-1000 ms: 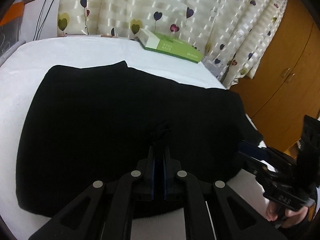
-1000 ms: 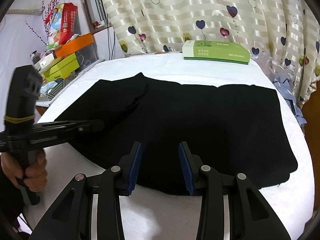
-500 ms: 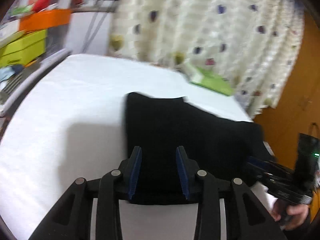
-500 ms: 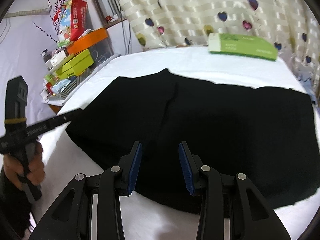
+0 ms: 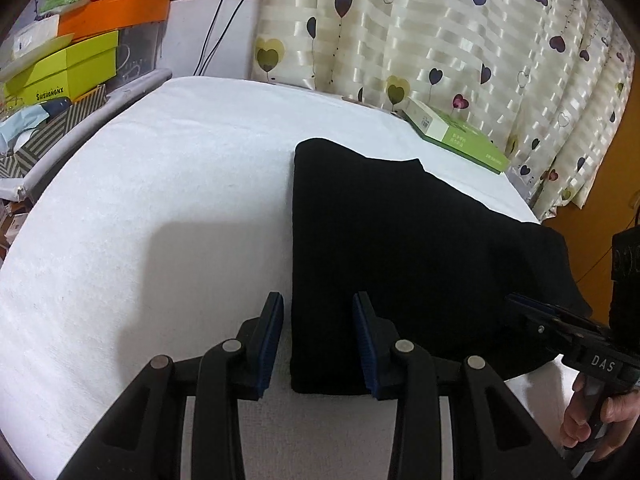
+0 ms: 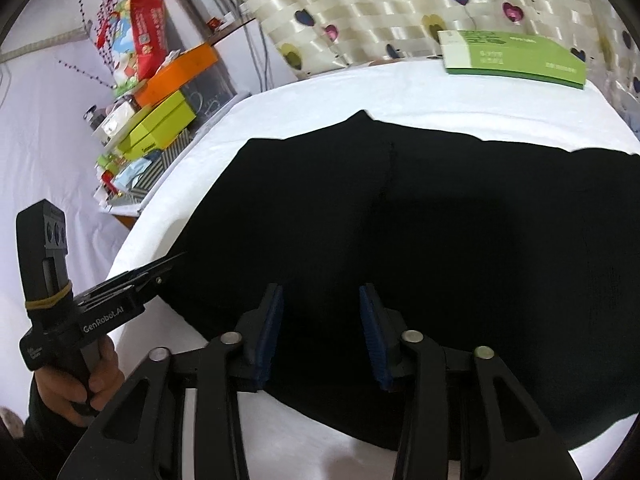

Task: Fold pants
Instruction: 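Lift the pants end with the left gripper and fold it over the pants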

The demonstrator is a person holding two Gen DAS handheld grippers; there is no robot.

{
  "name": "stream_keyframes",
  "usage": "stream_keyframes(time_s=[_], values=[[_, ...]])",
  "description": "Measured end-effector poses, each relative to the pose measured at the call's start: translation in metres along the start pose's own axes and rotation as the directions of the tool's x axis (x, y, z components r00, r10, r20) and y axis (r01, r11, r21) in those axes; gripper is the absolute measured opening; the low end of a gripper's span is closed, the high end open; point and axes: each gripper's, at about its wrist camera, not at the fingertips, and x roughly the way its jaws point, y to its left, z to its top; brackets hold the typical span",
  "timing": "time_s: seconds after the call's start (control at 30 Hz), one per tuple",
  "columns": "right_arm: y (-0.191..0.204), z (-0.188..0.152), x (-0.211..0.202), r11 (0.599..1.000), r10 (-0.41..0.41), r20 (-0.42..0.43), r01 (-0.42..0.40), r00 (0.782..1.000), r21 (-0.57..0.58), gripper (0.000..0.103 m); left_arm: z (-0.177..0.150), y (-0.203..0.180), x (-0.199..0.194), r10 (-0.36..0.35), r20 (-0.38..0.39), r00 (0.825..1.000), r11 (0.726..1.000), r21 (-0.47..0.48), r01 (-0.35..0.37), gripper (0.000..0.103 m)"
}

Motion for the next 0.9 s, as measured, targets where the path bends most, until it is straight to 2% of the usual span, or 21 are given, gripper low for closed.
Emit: stream_keyframes(time_s=[0.03,0.07,0.2,0.43,0.57,0.7,0.9], values=[[0.002,0.000,0.003,1.000,-0.007,-0.007,0.007,1.000,-0.006,0.019,0.000,0.000,-0.001,-0.001,0.001,1.000,1.000,-0.001,0.001,0.035],[0.004,0.000,0.005,1.000,-0.013,-0.010,0.013,1.000,-0.015,0.010,-0.001,-0.001,-0.001,-0.005,0.002,1.000,1.000,-0.002,0.005,0.033],[0.007,-0.001,0.004,0.999,-0.025,0.003,0.025,1.000,-0.028,0.006,-0.002,-0.004,-0.002,0.004,0.005,1.000,1.000,0.011,-0.004,0.028],[0.020,-0.009,-0.019,0.997,-0.023,0.068,0.028,0.997,-0.066,0.005,0.001,-0.006,-0.006,0.001,0.008,1.000,1.000,0.026,-0.002,0.021],[0.012,-0.019,-0.007,0.999,-0.031,0.030,0.032,0.999,-0.041,0.005,-0.001,-0.002,-0.009,-0.016,0.011,1.000,1.000,0.026,0.016,0.020],[0.010,-0.023,-0.014,1.000,-0.016,0.054,0.017,0.998,-0.023,0.005,-0.004,-0.002,-0.007,-0.023,-0.001,1.000,0.999,0.036,0.023,0.021],[0.010,-0.025,-0.017,0.999,0.008,0.039,-0.006,0.999,-0.050,0.008,-0.004,-0.007,-0.012,-0.014,0.000,1.000,0.997,0.070,0.014,0.024]])
